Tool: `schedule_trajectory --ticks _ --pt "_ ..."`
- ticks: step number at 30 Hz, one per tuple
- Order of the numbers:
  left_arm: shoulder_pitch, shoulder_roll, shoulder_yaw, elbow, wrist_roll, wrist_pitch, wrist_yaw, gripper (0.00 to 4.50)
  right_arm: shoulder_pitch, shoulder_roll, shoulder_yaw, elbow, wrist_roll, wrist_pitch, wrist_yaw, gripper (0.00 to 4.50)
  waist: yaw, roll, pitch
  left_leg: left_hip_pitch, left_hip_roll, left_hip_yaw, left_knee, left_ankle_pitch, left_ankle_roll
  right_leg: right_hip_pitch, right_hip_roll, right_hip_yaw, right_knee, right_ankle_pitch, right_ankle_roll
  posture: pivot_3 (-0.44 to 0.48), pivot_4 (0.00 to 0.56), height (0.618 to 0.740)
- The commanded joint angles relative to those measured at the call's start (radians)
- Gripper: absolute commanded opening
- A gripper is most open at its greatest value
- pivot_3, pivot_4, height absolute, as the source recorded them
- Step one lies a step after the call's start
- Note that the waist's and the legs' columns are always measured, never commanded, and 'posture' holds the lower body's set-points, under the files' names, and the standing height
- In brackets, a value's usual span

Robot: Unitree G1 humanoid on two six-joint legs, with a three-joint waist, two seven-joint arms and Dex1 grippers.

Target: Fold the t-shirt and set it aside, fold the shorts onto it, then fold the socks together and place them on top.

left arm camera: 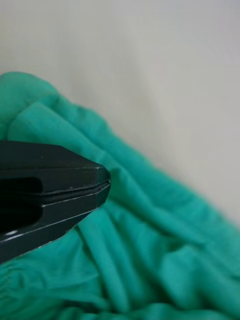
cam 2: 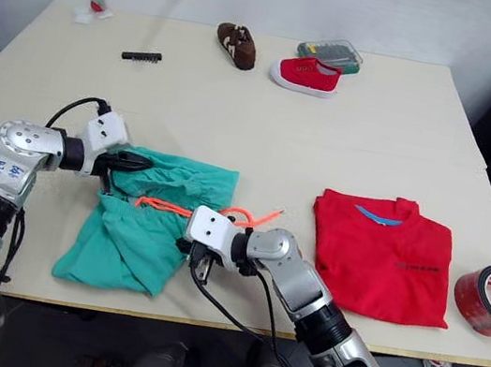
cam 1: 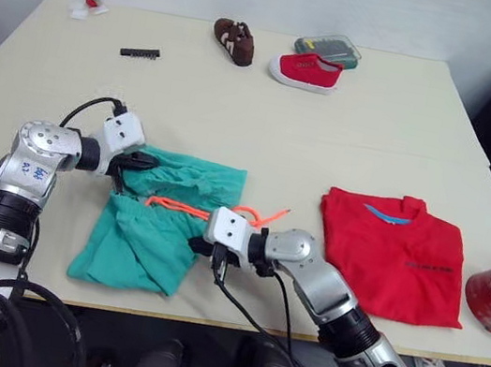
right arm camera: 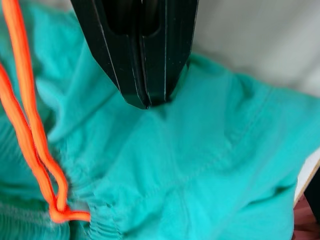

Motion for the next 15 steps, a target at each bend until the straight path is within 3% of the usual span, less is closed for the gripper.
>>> schedule_trajectory --ticks 1,6,9,11,15 --pt "-0.008 0.012 0.113 -0.278 -0.232 0.212 -0.082 0.0 -0.056 0.004 -0.116 -0.092 0.094 0.061 0.011 0.04 0.0 -0.002 0.001 0.0 0.0 0.0 0.0 0.0 0.0 0.0 0.0 0.0 0.0 0.0 0.0 0.0 0.15 0.74" --pt "0.081 0.06 0.105 -0.595 -0.423 0.475 -0.163 0.0 -0.137 -0.028 -0.198 -0.07 0.142 0.146 0.023 0.04 -0.012 -0.002 0.001 0.001 0.0 -0.001 0.0 -0.001 -0.001 0.001 0.0 0.0 -0.001 0.0 0.0 0.0 0.15 0.74" --pt "0.161 0.095 0.059 -0.713 -0.441 0.516 -0.2 0.0 -0.16 -0.069 -0.17 0.005 0.092 0.092 0.042 0.04 -0.014 -0.002 0.001 0.004 0.0 0.001 -0.002 -0.001 -0.002 0.002 0.001 0.001 0.0 -0.001 -0.001 0.0 0.15 0.74" --pt "0.232 0.112 -0.005 -0.756 -0.388 0.496 -0.2 0.0 -0.175 -0.075 -0.147 0.101 0.05 0.025 0.044 0.04 -0.013 -0.002 0.001 0.004 0.001 0.001 -0.002 0.0 -0.003 0.002 0.002 0.001 0.0 -0.001 -0.002 0.0 0.15 0.74" --pt "0.381 0.15 -0.144 -0.742 -0.164 0.345 -0.129 0.0 -0.226 -0.012 -0.121 0.308 -0.034 -0.131 -0.017 0.04 -0.016 -0.002 0.001 0.007 0.001 0.004 -0.003 0.0 -0.004 0.002 0.002 0.003 0.002 -0.002 -0.003 0.0 0.15 0.74"
